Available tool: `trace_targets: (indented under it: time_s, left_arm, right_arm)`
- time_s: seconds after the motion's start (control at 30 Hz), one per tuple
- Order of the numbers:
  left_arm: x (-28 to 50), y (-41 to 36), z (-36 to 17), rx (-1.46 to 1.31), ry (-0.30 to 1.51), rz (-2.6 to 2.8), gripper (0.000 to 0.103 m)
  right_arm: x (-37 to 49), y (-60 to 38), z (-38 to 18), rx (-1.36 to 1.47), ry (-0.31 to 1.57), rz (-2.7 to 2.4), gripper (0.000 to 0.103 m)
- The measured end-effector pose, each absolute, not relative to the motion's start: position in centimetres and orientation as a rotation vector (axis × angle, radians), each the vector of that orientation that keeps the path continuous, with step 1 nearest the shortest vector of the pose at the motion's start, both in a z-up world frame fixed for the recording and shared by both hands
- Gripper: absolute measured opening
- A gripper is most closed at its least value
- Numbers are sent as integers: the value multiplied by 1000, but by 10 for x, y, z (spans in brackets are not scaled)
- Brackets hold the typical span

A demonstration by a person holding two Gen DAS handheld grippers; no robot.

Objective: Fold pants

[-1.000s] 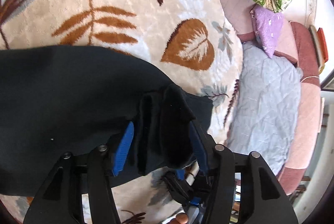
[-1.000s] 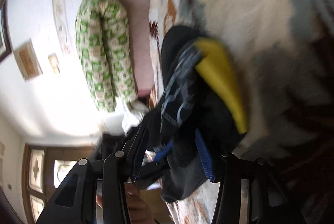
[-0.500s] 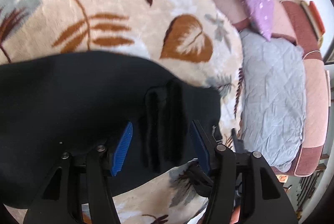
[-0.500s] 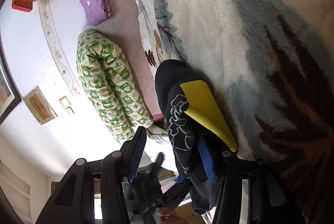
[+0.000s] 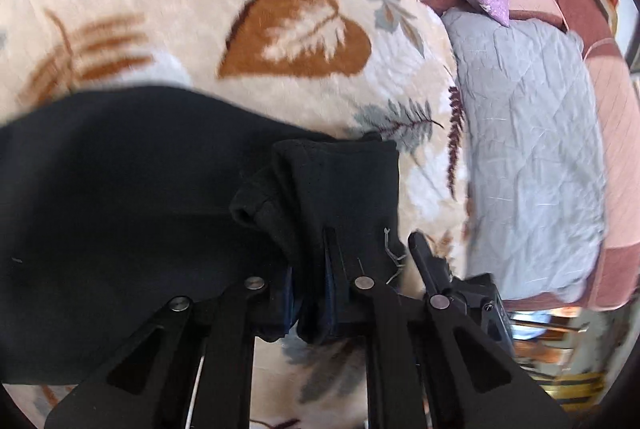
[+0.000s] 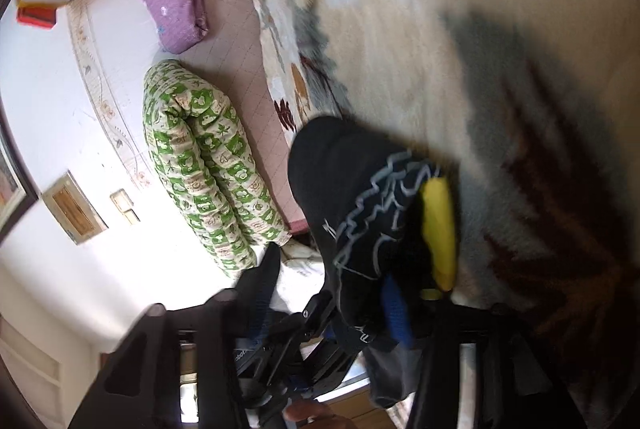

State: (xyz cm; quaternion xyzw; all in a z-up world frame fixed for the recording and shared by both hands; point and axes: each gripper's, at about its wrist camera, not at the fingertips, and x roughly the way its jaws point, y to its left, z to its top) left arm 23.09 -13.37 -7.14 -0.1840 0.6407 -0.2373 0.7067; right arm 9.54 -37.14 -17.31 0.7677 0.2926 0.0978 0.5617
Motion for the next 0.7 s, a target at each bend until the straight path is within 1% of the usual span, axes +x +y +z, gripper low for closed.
trace_targets:
  time_s: [0.03, 0.07, 0.1, 0.13, 0.2, 0.23, 0.27, 0.4, 0.43, 0.47, 0.5, 0.57, 0.6, 0.63, 0.67, 0.7]
  left_arm:
    - [230, -134, -70, -397, 1416, -519, 10]
    - [229, -133, -69, -396, 1418, -522, 10]
    - [228, -132, -68, -399, 1422, -534, 10]
    - [226, -132, -67, -387, 1415, -531, 10]
    - [225, -134, -70, -350, 1401, -515, 10]
    - [226, -136, -77, -337, 1416, -498, 10]
    - [227, -138, -83, -340, 1429, -488, 10]
    - [230, -139, -96, -330, 1438, -475, 12]
    - [231, -137, -96, -348, 1446, -476, 13]
    - [232, -135, -95, -365, 1454, -479, 14]
    - [233, -131, -94, -390, 1469, -489, 14]
    - [232, -116, -87, -444, 1480, -500, 14]
    - [230, -109, -83, -451, 1480, -494, 18]
    - [228, -102, -79, -454, 1482, -487, 27]
    - [226, -93, -76, -450, 1486, -471, 30]
    - [223, -77, -71, -449, 1481, -433, 30]
  right_arm:
    - [94, -374, -171, 1790, 688, 231, 25]
    - [93, -378, -168, 1759, 703, 221, 13]
    - [92, -381, -166, 1718, 731, 207, 6]
    - [92, -383, -162, 1671, 747, 199, 4]
    - [89, -386, -146, 1524, 740, 184, 4]
    - [88, -385, -135, 1404, 736, 170, 4]
    - [90, -383, -131, 1351, 743, 171, 4]
    - [93, -377, -139, 1236, 811, 112, 4]
    - [94, -377, -144, 1228, 820, 109, 1]
    - [96, -377, -151, 1233, 826, 119, 1]
    - [96, -378, -153, 1244, 815, 121, 1]
    - [98, -379, -149, 1258, 825, 142, 8]
    - [98, -381, -147, 1286, 830, 153, 11]
    - [95, -385, -148, 1331, 829, 167, 23]
    - [89, -391, -148, 1389, 822, 180, 39]
    - [82, -397, -147, 1436, 810, 187, 41]
